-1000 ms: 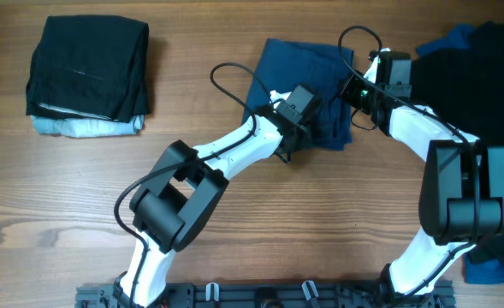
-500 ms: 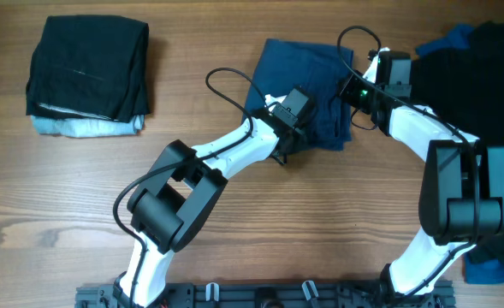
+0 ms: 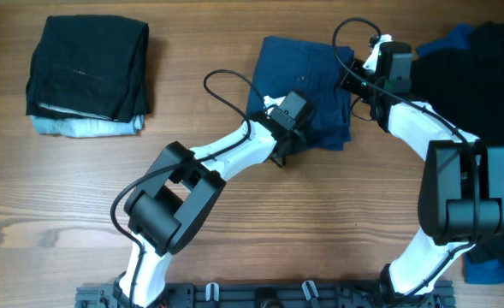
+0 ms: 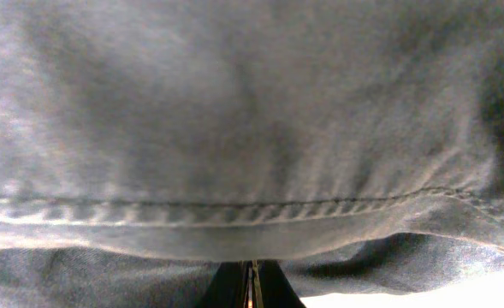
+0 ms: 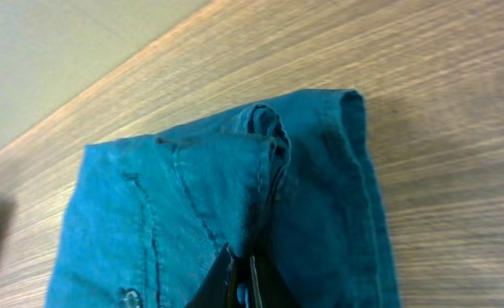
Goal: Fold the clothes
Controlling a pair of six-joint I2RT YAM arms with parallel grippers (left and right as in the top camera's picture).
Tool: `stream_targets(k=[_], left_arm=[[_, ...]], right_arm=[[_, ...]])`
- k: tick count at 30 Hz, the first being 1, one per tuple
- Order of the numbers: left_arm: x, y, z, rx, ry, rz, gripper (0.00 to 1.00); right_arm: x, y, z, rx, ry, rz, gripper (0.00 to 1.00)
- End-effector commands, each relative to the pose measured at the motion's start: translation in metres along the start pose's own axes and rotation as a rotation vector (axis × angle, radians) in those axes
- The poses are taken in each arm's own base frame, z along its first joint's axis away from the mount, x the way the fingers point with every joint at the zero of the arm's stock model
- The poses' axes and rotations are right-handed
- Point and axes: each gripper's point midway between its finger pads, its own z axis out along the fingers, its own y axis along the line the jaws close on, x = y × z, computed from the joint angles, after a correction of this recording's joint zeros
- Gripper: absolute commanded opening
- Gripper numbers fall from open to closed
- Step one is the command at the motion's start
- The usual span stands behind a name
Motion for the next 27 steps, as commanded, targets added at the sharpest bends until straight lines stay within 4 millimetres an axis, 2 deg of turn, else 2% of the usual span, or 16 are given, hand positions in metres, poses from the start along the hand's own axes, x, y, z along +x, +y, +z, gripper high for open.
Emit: stream_targets(k=[1, 10, 15, 17, 19, 20, 21, 22, 24, 25, 26, 27], left_arm=[[0.011, 0.036, 0.014, -0.114, 0.014, -0.017, 0.04], [0.010, 0.037, 0.014, -0.117, 0.010, -0.015, 0.04], [0.010, 0.037, 0.014, -0.119, 0.007, -0.015, 0.04], [0.010, 0.037, 0.014, -0.119, 0.008, -0.014, 0.04], [0.006, 0.035, 0.010, -0.110, 0.000, 0.010, 0.04], [-0.004, 0.028, -0.004, -0.085, -0.024, 0.062, 0.04], [-0.014, 0.023, -0.018, -0.072, -0.052, 0.084, 0.04], [-0.040, 0.016, -0.060, -0.048, -0.152, 0.081, 0.04], [-0.066, 0.011, -0.110, -0.009, -0.265, 0.055, 0.04], [-0.080, 0.011, -0.143, 0.020, -0.331, 0.036, 0.08], [-0.092, 0.013, -0.168, 0.046, -0.379, 0.018, 0.06], [-0.099, 0.017, -0.182, 0.058, -0.406, 0.000, 0.04]], right_arm=[[-0.012, -0.016, 0.001, 0.101, -0.043, -0.019, 0.04], [-0.003, -0.037, -0.002, 0.205, -0.017, -0.003, 0.04], [0.009, -0.059, -0.008, 0.321, 0.019, 0.003, 0.04], [0.011, -0.061, -0.009, 0.335, 0.023, 0.000, 0.04], [0.011, -0.055, -0.011, 0.307, 0.043, -0.035, 0.59], [-0.001, -0.041, -0.021, 0.267, 0.021, -0.084, 0.83], [-0.015, -0.028, -0.031, 0.236, -0.009, -0.119, 0.89], [-0.039, -0.007, -0.057, 0.191, -0.060, -0.140, 0.91], [-0.061, 0.013, -0.088, 0.165, -0.119, -0.149, 0.88], [-0.072, 0.029, -0.107, 0.128, -0.157, -0.159, 0.60], [-0.075, 0.040, -0.114, 0.083, -0.169, -0.166, 0.20], [-0.075, 0.048, -0.114, 0.043, -0.165, -0.171, 0.05]])
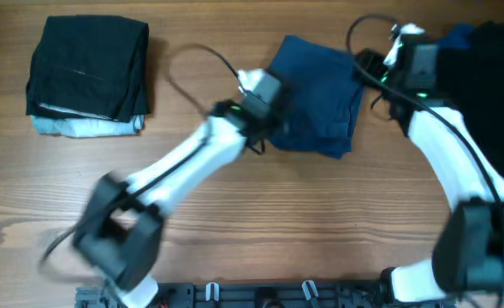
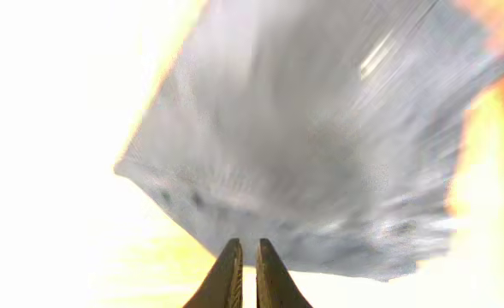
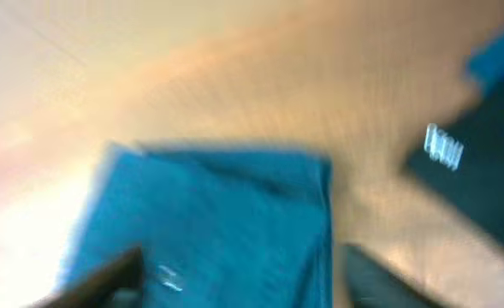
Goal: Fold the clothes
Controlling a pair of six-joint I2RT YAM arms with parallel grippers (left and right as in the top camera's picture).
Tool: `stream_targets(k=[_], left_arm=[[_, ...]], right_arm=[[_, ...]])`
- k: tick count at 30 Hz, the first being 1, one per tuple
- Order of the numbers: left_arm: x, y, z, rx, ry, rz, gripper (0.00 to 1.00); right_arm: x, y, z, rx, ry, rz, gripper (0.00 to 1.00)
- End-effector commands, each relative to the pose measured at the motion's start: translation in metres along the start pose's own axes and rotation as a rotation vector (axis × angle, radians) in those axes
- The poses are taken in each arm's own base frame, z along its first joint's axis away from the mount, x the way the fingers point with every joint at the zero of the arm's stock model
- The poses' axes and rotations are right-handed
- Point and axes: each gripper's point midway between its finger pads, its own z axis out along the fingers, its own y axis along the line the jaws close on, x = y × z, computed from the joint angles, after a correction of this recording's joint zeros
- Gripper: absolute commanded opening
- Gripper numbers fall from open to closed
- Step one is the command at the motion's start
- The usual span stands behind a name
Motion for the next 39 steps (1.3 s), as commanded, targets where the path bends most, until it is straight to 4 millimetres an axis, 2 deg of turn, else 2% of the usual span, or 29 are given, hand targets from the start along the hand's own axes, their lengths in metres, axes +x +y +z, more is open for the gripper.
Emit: stream_targets(k=[1, 2, 5, 6, 7, 8, 10, 12, 15, 18, 20, 21, 23, 24, 26, 28, 29, 30, 31, 33, 37, 39], left_arm=[[-0.057, 0.006, -0.061, 0.044, -0.179, -0.029, 0.04], [-0.059, 0.002, -0.058, 0.087, -0.163, -0.004, 0.04], [-0.044, -0.025, -0.020, 0.231, -0.056, 0.036, 0.04], [-0.035, -0.031, 0.001, 0.267, -0.015, 0.043, 0.04], [-0.027, -0.039, 0.019, 0.319, 0.023, 0.069, 0.04], [-0.007, -0.054, 0.045, 0.436, 0.101, 0.135, 0.04], [0.020, -0.064, 0.073, 0.551, 0.205, 0.151, 0.04], [0.037, -0.050, 0.100, 0.529, 0.260, 0.134, 0.04], [0.054, -0.032, 0.121, 0.494, 0.290, 0.213, 0.04], [0.070, -0.012, 0.134, 0.420, 0.336, 0.214, 0.04], [0.076, -0.003, 0.139, 0.383, 0.357, 0.214, 0.04], [0.075, -0.005, 0.138, 0.393, 0.351, 0.233, 0.04], [0.048, -0.020, 0.118, 0.435, 0.276, 0.280, 0.04], [0.018, -0.037, 0.093, 0.475, 0.196, 0.300, 0.04], [-0.019, -0.058, 0.051, 0.530, 0.086, 0.323, 0.04], [-0.052, -0.081, -0.008, 0.586, -0.042, 0.353, 0.07], [-0.063, -0.084, -0.026, 0.585, -0.095, 0.359, 0.08], [-0.077, -0.081, -0.034, 0.542, -0.158, 0.352, 0.09], [-0.086, -0.076, -0.034, 0.505, -0.198, 0.343, 0.09], [-0.104, -0.067, -0.021, 0.448, -0.279, 0.363, 0.06], [-0.113, -0.050, 0.034, 0.448, -0.286, 0.307, 0.05], [-0.111, -0.032, 0.075, 0.447, -0.259, 0.232, 0.05]], right_arm=[[-0.027, 0.032, -0.024, -0.149, -0.058, -0.032, 0.04], [-0.022, 0.031, -0.015, -0.151, -0.043, -0.031, 0.05], [0.006, 0.021, 0.031, -0.147, 0.020, -0.024, 0.04], [0.017, 0.018, 0.052, -0.162, 0.035, -0.037, 0.04], [0.026, 0.019, 0.068, -0.193, 0.040, -0.070, 0.04], [0.039, 0.019, 0.090, -0.230, 0.041, -0.086, 0.04], [0.066, 0.009, 0.120, -0.250, 0.076, -0.063, 0.04], [0.085, -0.005, 0.134, -0.230, 0.113, -0.045, 0.04], [0.110, -0.021, 0.145, -0.188, 0.175, -0.033, 0.04], [0.120, -0.038, 0.148, -0.108, 0.202, -0.027, 0.05], [0.121, -0.041, 0.148, -0.098, 0.205, -0.027, 0.04], [0.115, -0.033, 0.145, -0.138, 0.194, -0.045, 0.04], [0.089, -0.012, 0.133, -0.223, 0.132, -0.098, 0.04], [0.062, -0.001, 0.118, -0.242, 0.069, -0.112, 0.06], [0.027, 0.014, 0.091, -0.264, -0.005, -0.118, 0.07], [-0.007, 0.033, 0.041, -0.288, -0.041, -0.091, 0.07], [-0.008, 0.046, 0.016, -0.337, -0.009, -0.093, 0.06], [0.000, 0.059, -0.010, -0.404, 0.055, -0.090, 0.04], [0.013, 0.069, -0.031, -0.461, 0.135, -0.074, 0.04], [0.044, 0.066, -0.049, -0.461, 0.285, -0.029, 0.04], [0.107, 0.044, -0.052, -0.399, 0.511, -0.012, 0.04], [0.136, 0.034, -0.046, -0.377, 0.578, 0.012, 0.04]])
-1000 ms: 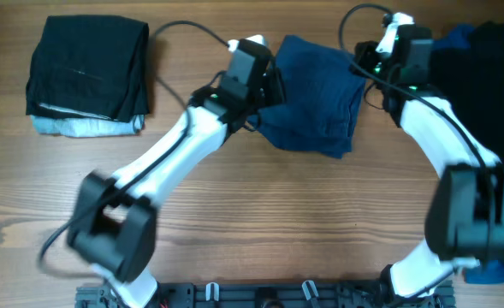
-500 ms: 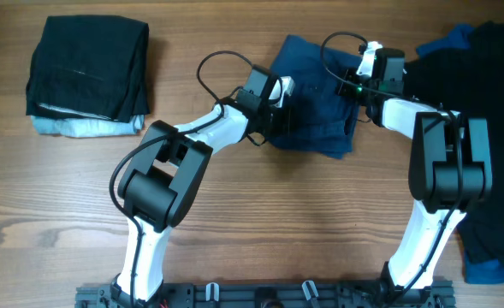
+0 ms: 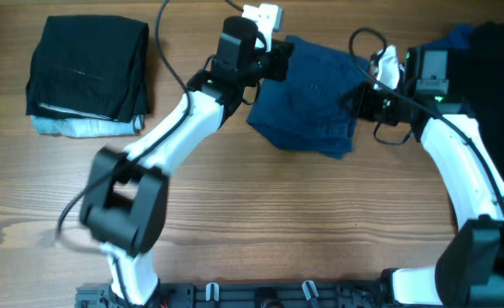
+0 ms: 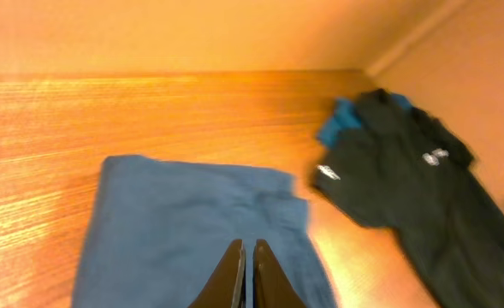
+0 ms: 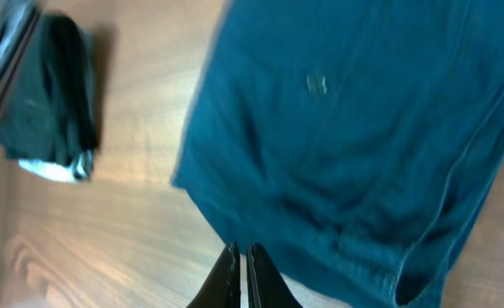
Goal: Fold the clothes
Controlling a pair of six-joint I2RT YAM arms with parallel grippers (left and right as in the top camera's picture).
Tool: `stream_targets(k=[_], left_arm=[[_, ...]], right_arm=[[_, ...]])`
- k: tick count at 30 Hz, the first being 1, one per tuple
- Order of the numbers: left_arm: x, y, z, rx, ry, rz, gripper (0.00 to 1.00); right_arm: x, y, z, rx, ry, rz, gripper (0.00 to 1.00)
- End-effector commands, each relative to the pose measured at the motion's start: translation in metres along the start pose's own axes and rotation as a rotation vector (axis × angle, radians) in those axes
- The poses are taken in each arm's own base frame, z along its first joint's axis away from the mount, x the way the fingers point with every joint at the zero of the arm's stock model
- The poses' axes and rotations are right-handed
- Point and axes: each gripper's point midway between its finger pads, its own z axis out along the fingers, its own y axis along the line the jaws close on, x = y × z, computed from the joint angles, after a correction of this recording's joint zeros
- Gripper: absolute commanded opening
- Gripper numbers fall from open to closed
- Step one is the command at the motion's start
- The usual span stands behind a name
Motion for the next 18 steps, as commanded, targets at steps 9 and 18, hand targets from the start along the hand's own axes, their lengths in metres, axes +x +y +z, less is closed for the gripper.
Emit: stream_targets(k=[9, 18], left_arm=[[0.139, 0.114, 0.076, -0.107, 0.191, -0.212, 0.04], [0.028, 0.036, 0.029, 0.066, 0.027, -0.126, 0.04]], right_arm=[[0.099, -0.114, 0.070, 0.272, 0.082, 0.200, 0.04], [0.057, -0.040, 0.030, 0.045, 0.024, 0.130, 0.04]])
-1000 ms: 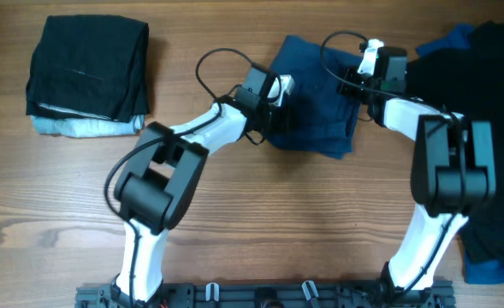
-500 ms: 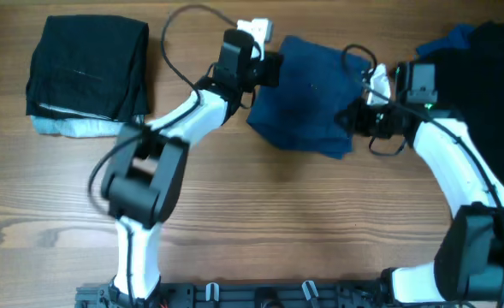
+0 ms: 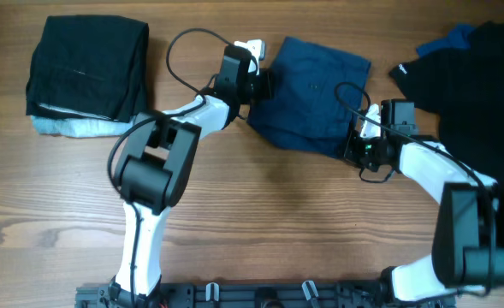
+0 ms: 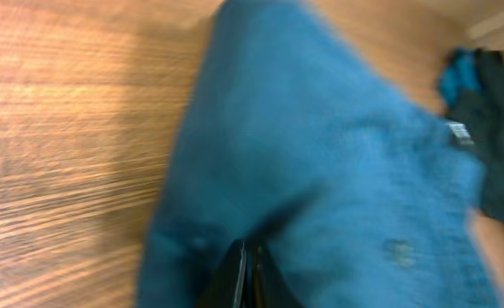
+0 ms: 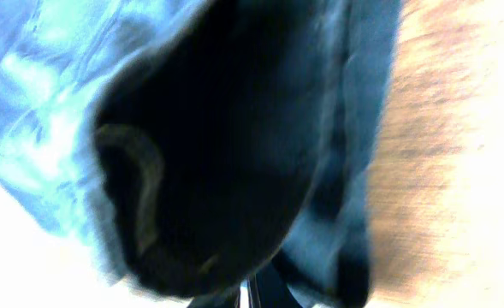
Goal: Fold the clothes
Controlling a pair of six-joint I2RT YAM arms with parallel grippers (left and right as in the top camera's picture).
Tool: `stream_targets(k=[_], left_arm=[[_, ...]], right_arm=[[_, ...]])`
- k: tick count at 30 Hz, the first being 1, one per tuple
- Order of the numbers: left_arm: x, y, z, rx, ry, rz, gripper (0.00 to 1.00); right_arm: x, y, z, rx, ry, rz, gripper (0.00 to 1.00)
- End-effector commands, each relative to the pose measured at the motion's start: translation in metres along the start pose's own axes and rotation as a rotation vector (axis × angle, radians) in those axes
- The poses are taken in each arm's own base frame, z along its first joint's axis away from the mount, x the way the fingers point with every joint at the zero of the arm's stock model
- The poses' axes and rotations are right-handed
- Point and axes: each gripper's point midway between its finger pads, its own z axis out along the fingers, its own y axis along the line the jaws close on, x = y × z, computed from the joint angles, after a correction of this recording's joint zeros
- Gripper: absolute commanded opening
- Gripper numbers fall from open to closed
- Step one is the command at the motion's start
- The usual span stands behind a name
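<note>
A folded dark blue garment point(image 3: 313, 92) lies tilted on the wooden table at the back middle. My left gripper point(image 3: 257, 85) is at its left edge. In the left wrist view the left gripper point(image 4: 247, 261) is shut, its tips resting on the blue cloth point(image 4: 346, 162) just inside the edge. My right gripper point(image 3: 360, 147) is at the garment's front right corner. The right wrist view, blurred, shows the right gripper point(image 5: 250, 291) shut and close against the layered fold point(image 5: 209, 145), with a dark opening between the layers.
A folded black garment point(image 3: 89, 64) sits on a folded light blue one point(image 3: 87, 127) at the back left. A heap of black clothes point(image 3: 483, 60) with a blue piece point(image 3: 457, 38) lies at the right edge. Bare wood point(image 3: 260, 214) fills the front.
The left gripper has gone from above the garment's back left corner down to its left edge. The right gripper has gone from the right edge to the front right corner. Both stay shut.
First the left gripper was shut at the garment's front left under the cloth and the right was at its back right corner. Then both arms were mid-move and the garment lay more tilted. Later both hung shut over it; now they touch its left edge and front right corner.
</note>
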Motion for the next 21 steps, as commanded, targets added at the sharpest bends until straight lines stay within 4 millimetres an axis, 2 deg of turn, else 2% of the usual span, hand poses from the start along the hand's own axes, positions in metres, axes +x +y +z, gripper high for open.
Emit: stream_targets(k=[1, 3, 4, 5, 7, 8, 9, 11, 13, 16, 17, 18, 21], left_arm=[[-0.079, -0.095, -0.078, 0.182, -0.139, 0.091, 0.04], [-0.094, -0.115, -0.103, 0.198, -0.167, 0.106, 0.04], [-0.094, -0.126, -0.110, 0.213, -0.163, 0.108, 0.04], [-0.089, -0.132, -0.108, 0.232, -0.148, 0.103, 0.04], [-0.072, -0.144, -0.099, 0.260, -0.096, 0.067, 0.04], [-0.057, -0.152, -0.092, 0.268, -0.059, 0.069, 0.04], [-0.041, -0.160, -0.083, 0.276, -0.023, 0.074, 0.04], [0.006, -0.174, -0.058, 0.280, 0.082, 0.082, 0.04], [0.046, -0.180, -0.040, 0.278, 0.170, 0.086, 0.04], [0.099, -0.183, -0.025, 0.255, 0.293, 0.087, 0.04], [0.126, -0.171, -0.022, 0.191, 0.374, 0.071, 0.04], [0.140, -0.155, -0.022, 0.105, 0.414, 0.061, 0.04], [0.160, -0.101, -0.024, -0.150, 0.453, 0.065, 0.04]], right_arm=[[-0.037, 0.055, -0.066, -0.110, -0.164, -0.127, 0.04], [-0.049, 0.060, -0.100, -0.092, -0.275, -0.144, 0.04], [-0.063, 0.051, -0.127, -0.050, -0.380, -0.101, 0.10], [-0.071, 0.042, -0.141, -0.018, -0.439, -0.067, 0.29], [-0.080, 0.026, -0.158, 0.039, -0.508, -0.034, 0.91], [-0.082, 0.018, -0.163, 0.063, -0.524, -0.017, 0.99], [-0.083, 0.014, -0.163, 0.070, -0.527, -0.008, 1.00], [-0.083, 0.012, -0.159, 0.073, -0.515, -0.002, 0.99], [-0.083, 0.012, -0.159, 0.073, -0.513, 0.000, 0.99], [-0.083, 0.011, -0.159, 0.073, -0.513, -0.001, 0.99], [-0.083, 0.011, -0.159, 0.073, -0.513, -0.001, 0.99], [-0.083, 0.012, -0.159, 0.073, -0.513, -0.001, 0.99], [-0.083, 0.011, -0.159, 0.073, -0.513, 0.000, 0.99]])
